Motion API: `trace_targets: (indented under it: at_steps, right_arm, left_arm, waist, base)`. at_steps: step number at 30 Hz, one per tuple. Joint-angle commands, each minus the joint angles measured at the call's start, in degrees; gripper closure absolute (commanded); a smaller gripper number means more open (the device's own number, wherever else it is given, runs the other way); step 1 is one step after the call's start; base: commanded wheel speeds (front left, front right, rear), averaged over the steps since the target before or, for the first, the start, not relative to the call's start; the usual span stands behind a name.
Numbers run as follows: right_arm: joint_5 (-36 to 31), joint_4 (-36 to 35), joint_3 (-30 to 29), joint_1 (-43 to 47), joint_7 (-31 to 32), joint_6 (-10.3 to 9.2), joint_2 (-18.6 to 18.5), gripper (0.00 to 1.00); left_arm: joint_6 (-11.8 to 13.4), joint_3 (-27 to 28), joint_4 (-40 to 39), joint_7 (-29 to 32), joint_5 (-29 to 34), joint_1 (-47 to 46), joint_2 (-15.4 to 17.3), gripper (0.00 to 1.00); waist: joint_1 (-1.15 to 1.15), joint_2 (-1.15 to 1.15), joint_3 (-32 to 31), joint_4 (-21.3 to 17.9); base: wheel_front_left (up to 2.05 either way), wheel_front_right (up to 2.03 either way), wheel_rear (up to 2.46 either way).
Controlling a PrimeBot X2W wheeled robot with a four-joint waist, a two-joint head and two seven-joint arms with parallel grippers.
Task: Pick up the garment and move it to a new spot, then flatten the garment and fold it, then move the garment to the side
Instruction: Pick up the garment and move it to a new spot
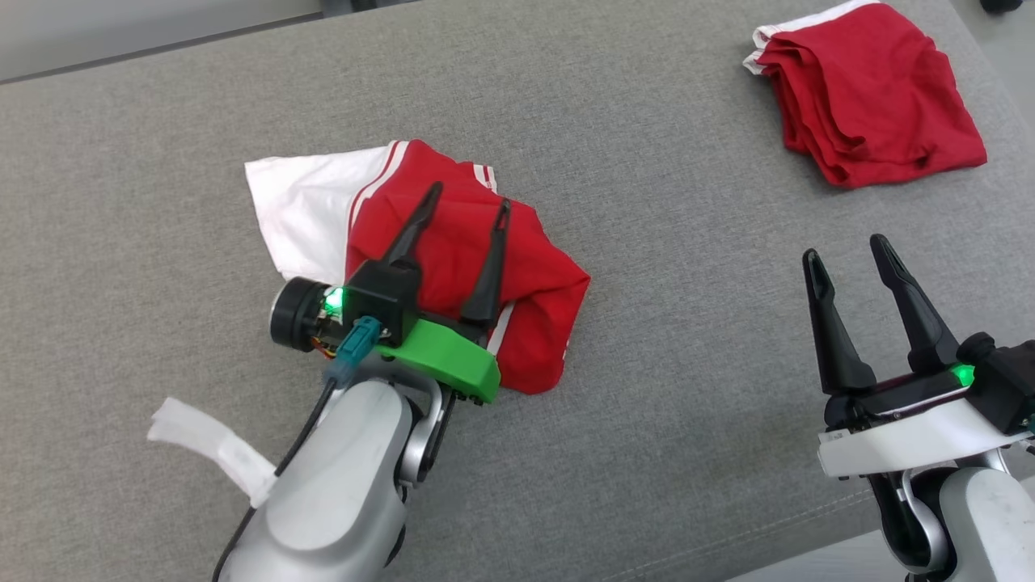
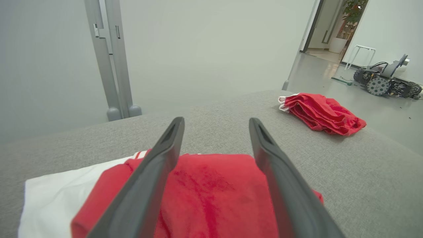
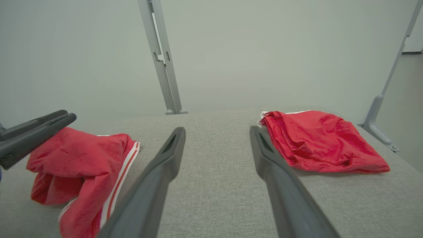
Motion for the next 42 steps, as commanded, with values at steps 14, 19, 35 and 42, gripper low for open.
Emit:
trace_targets:
  at_steps: [14, 19, 35, 42]
  right_arm:
    - [-1.32, -2.28, -2.47, 6.02, 3.57, 0.0, 0.88, 0.0]
    - [-1.45, -2.82, -2.68, 7.61, 4.48, 0.0, 1.39, 0.0]
    - [-2.1, -2.4, -3.27, 13.74, 6.54, 0.01, 2.94, 0.0]
    - [-2.05, -3.0, -3.55, 14.3, 7.45, 0.0, 2.5, 0.0]
  left_arm:
    - [5.84, 14.54, -13.84, -0.16, 1.78, 18.0, 7.89, 0.0]
    - [6.25, 16.55, -15.04, -0.16, 1.26, 22.7, 9.31, 0.0]
    - [6.84, 15.76, -17.34, 1.32, 0.15, 31.91, 10.78, 0.0]
    - [6.53, 14.97, -17.24, 1.79, 0.04, 32.17, 10.83, 0.0]
  waist:
    - [0.0, 0.0, -9.58, 11.27]
    - [0.0, 0.0, -10.98, 12.11]
    - [0.0, 0.0, -17.07, 11.66]
    - [0.0, 0.0, -17.31, 11.77]
  base:
    - [0.0, 0.0, 0.0]
    - [0.0, 0.0, 0.0]
    - [0.0, 0.0, 0.0]
    - [0.0, 0.0, 0.0]
